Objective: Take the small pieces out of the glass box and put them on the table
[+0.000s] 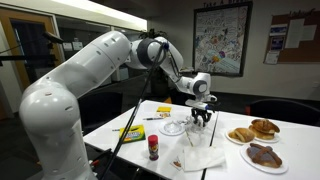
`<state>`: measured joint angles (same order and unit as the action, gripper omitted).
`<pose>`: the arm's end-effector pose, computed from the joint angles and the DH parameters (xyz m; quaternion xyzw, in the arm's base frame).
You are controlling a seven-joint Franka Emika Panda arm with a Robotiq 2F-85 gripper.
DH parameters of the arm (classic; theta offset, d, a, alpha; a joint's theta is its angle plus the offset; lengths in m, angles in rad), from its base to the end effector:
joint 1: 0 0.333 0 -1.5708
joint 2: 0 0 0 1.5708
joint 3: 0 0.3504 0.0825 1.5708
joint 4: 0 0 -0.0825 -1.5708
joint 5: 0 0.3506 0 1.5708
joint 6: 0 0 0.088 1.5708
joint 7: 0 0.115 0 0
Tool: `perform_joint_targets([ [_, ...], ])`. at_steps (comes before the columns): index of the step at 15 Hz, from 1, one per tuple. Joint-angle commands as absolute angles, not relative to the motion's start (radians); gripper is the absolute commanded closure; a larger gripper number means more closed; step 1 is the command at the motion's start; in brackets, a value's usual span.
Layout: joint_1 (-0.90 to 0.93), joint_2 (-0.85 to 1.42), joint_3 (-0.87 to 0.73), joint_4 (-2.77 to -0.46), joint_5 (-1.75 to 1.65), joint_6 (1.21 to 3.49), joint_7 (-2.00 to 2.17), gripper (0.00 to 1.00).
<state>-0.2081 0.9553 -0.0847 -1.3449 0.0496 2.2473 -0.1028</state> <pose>0.7058 -0.1949 0.1778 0.9951 -0.0939 -0.0274 0.0109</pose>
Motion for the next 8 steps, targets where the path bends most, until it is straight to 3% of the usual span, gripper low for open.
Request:
perform_joint_targets([
  [1,-0.193,0.976,-0.089,-1.303,0.022,2.198,-0.087,0.4],
  [8,-0.17,0.964,-0.103,-1.278,-0.037,2.137,-0.076,0.51],
])
